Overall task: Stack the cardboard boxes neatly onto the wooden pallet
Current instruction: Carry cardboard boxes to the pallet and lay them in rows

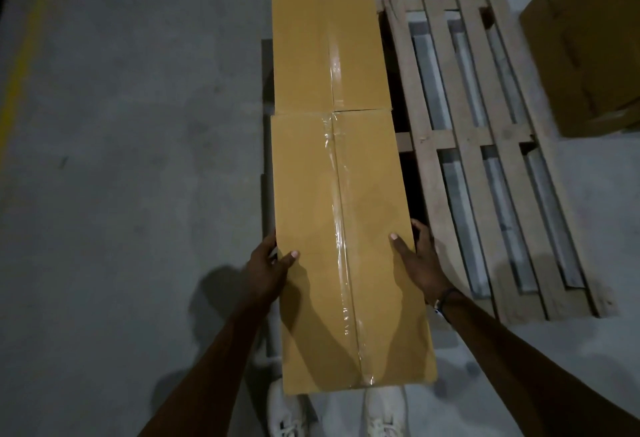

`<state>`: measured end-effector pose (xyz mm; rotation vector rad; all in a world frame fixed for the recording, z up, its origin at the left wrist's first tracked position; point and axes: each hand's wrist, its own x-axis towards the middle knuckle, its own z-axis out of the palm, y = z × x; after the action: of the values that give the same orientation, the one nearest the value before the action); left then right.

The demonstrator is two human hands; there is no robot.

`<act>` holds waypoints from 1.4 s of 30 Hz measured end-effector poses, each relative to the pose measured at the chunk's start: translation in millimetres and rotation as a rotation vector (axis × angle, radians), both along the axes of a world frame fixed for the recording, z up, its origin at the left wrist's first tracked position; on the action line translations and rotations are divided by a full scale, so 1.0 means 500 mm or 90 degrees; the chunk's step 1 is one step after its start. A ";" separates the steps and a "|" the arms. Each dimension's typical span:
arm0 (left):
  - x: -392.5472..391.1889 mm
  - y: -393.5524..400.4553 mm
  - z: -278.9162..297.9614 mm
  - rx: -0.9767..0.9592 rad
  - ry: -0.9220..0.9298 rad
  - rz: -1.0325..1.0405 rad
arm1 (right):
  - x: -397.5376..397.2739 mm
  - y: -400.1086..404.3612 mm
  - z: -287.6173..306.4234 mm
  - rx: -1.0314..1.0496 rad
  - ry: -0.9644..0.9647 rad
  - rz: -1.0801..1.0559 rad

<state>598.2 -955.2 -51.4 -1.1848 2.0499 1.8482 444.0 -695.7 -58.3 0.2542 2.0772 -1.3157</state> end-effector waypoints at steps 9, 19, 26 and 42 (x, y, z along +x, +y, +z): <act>-0.008 -0.009 -0.021 0.005 -0.009 0.003 | 0.006 -0.007 -0.006 0.000 -0.002 0.006; -0.012 0.002 -0.012 -0.082 -0.045 -0.038 | 0.005 -0.002 -0.016 0.017 0.025 0.023; 0.005 0.025 0.099 -0.232 -0.064 -0.023 | 0.008 0.036 0.074 0.014 0.067 0.008; 0.142 0.188 0.777 -0.252 0.068 0.045 | 0.101 0.181 0.706 -0.091 0.073 -0.020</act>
<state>669.0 -861.4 336.9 -1.2798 2.5512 1.6086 494.7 -605.2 294.9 0.1524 2.0675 -1.5228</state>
